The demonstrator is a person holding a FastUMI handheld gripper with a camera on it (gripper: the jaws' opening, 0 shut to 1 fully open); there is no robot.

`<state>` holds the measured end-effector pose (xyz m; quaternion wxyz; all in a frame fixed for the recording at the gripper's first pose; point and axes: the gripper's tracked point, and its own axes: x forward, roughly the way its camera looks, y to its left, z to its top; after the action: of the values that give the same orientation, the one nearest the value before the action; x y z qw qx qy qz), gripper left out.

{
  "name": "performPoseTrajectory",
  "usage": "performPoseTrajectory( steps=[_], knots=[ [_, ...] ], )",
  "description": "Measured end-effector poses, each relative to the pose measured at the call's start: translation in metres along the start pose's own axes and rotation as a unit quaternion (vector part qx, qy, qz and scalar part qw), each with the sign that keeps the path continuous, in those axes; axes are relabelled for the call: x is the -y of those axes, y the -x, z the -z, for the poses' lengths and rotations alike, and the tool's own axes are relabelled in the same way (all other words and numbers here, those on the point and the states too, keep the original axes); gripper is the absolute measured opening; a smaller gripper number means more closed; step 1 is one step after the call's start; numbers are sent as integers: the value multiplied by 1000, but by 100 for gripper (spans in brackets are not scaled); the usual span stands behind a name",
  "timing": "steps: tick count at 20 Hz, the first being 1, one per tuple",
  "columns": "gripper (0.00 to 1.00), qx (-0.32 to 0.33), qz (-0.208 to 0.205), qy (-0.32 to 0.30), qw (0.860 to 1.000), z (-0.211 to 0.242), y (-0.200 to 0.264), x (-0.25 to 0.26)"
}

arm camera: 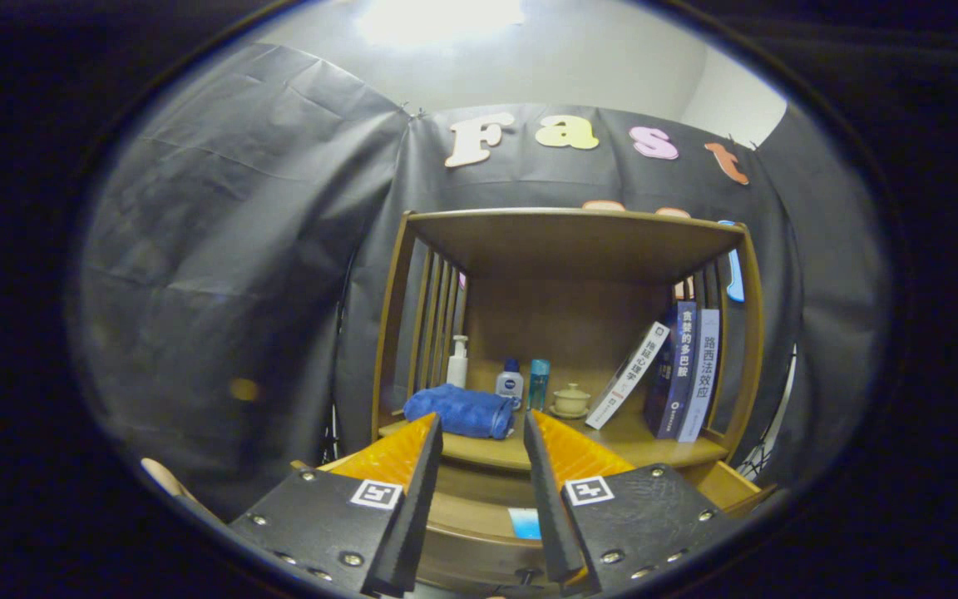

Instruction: Pull open the drawer, take out the items inside it, and place them on the countertop above the cabinet.

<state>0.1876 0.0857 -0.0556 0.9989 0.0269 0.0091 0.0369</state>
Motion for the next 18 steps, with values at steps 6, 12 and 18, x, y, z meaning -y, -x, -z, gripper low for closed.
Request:
performPoseTrajectory(
  steps=[6, 12, 18],
  knots=[
    [57, -17, 0, 7, 1000, 2, -13, 5],
    [57, -42, -4, 27, 999, 9, -50, 13],
    [67, -117, 6, -5, 993, 33, -110, 42]
  ],
)
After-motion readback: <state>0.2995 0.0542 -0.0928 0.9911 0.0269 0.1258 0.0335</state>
